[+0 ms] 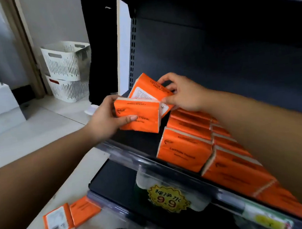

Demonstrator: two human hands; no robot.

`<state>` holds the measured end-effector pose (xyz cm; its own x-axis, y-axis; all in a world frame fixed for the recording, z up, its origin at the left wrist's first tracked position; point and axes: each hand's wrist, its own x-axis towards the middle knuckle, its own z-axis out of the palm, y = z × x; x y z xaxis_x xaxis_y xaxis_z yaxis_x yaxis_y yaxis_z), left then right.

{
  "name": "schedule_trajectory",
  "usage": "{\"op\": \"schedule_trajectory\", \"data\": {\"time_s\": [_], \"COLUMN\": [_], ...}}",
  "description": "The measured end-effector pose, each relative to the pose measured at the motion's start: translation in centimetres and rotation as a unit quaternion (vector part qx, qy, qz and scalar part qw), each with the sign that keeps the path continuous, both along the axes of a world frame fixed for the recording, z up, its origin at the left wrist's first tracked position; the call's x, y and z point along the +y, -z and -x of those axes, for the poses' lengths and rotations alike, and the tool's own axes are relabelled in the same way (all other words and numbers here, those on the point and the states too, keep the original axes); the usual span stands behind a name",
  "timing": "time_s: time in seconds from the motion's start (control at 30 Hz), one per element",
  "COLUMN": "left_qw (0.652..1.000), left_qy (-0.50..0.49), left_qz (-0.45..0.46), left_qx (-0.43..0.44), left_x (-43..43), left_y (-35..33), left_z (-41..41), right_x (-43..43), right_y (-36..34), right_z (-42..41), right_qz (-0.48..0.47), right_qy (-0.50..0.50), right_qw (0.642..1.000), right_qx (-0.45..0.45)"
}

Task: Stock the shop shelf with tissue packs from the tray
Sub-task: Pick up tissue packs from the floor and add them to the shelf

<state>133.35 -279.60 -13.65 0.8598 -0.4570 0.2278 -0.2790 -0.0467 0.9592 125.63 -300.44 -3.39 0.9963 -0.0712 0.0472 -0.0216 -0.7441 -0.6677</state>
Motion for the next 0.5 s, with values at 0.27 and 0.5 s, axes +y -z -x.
{"op": "schedule_trajectory", "data": {"time_s": [0.27, 0.5], "left_qw": [0.996, 0.993], "left_qy": [0.03, 0.082], "left_qz": [-0.088, -0.081], "left_qx": [-0.012, 0.001], "left_x": [-0.9, 3.2], "left_y": [2.0, 1.4], "left_z": [-3.5, -3.2], "right_x": [-0.6, 0.8], "right_y": [2.0, 1.9], "right_z": [-4.2, -5.4], "right_qz": [0.19, 0.282], "right_qy": [0.017, -0.056], "right_qw": [0.981, 0.947], "right_qx": [0.022, 0.14]}}
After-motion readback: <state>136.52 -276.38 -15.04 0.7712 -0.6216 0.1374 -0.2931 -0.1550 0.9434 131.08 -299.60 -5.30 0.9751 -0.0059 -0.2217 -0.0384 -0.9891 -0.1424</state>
